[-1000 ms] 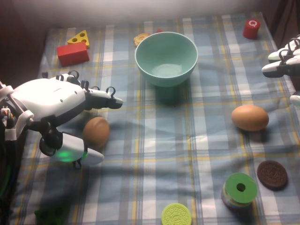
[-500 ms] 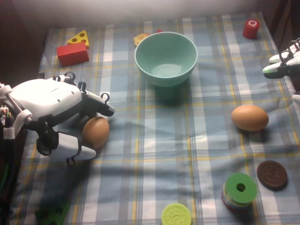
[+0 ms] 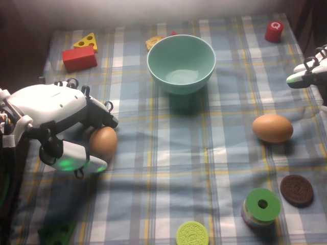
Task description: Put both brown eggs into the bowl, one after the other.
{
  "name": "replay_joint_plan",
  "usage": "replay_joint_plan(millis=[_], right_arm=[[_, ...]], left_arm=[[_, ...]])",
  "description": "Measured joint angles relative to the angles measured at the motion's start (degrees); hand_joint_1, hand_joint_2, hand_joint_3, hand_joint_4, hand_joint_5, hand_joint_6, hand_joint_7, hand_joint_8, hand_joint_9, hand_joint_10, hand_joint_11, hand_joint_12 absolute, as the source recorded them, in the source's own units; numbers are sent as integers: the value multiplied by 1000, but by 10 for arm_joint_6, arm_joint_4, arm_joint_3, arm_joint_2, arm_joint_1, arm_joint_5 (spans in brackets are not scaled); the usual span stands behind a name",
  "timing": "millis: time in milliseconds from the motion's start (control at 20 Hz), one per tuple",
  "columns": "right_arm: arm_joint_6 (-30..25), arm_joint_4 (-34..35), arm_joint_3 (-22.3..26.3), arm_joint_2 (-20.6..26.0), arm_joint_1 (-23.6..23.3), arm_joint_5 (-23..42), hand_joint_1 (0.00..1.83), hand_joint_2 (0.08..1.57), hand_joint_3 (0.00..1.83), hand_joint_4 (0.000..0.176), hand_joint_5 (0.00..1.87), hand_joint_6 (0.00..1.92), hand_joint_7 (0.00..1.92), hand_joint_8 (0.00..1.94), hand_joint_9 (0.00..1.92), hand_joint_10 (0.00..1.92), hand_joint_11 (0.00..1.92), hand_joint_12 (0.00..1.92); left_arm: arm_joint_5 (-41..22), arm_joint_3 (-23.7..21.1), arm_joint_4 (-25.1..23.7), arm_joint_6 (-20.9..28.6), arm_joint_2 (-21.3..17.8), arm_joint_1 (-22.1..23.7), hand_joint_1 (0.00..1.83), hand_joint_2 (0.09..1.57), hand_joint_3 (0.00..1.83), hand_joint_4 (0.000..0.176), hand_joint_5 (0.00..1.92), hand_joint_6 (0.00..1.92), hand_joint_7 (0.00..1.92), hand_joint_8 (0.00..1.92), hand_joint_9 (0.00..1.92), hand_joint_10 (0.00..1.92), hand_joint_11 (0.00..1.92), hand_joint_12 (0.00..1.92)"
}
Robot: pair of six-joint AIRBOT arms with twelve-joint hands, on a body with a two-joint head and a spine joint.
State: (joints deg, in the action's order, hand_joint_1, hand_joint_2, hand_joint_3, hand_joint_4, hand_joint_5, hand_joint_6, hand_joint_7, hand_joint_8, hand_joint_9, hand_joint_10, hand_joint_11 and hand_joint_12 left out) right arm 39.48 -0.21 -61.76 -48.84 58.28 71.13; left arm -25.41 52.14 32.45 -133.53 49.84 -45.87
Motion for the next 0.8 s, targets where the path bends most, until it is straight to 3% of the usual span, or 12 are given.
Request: replay_joint_plan(millis=[100,200,250,300,350,400,500,600,750,800], right_arm=[[0,0,0,0,0,0,1113,1269,0,0,749,3,764,2,736,2,412,687],[0,0,0,0,0,0,1115,1273,0,0,742,0,761,1,715,0,392,676],[-1,0,0,0,0,0,1102,1274,0,0,744,1,764,1,719,2,394,678],[-1,1,0,0,1,0,1092,1277,2,0,736,0,764,1,716,1,388,674],[-1,1,0,0,1,0,1091,1278,2,0,737,1,768,3,720,3,395,677],[-1,2,0,0,1,0,1058,1282,3,0,736,0,772,3,728,4,406,678],[-1,3,0,0,1,0,1049,1289,5,0,735,0,778,4,732,5,406,679],[-2,3,0,0,2,0,1064,1287,2,0,736,0,773,2,722,0,393,679],[-2,2,-1,-1,2,1,1091,1272,0,0,745,0,786,0,726,0,387,693],[-2,2,-4,-3,2,0,1087,1270,0,0,747,1,787,1,722,0,386,684]], left_arm=[[-3,0,8,-1,0,0,831,1048,0,53,905,2,844,19,784,34,101,922],[-13,0,20,-1,0,0,842,1028,0,60,974,5,935,37,818,44,105,893],[-24,0,25,-1,0,0,989,1067,6,153,1028,685,975,16,843,35,148,827],[-34,0,30,-1,0,0,994,1108,8,171,963,950,971,6,821,20,112,815],[-42,0,32,1,0,0,991,1124,1,175,938,1023,973,4,812,14,96,832],[-54,0,33,12,0,0,1006,1110,0,176,972,977,989,8,844,23,137,817],[-69,1,33,39,0,10,990,1127,0,176,935,1037,1006,6,855,17,184,684],[-88,17,24,49,14,50,995,1124,2,176,939,1031,1007,3,871,13,203,639],[-88,49,-3,49,45,115,1038,1075,0,176,1044,864,1011,1,888,6,215,657],[-80,66,-9,49,64,143,1022,986,0,48,924,313,950,0,815,0,137,694]])
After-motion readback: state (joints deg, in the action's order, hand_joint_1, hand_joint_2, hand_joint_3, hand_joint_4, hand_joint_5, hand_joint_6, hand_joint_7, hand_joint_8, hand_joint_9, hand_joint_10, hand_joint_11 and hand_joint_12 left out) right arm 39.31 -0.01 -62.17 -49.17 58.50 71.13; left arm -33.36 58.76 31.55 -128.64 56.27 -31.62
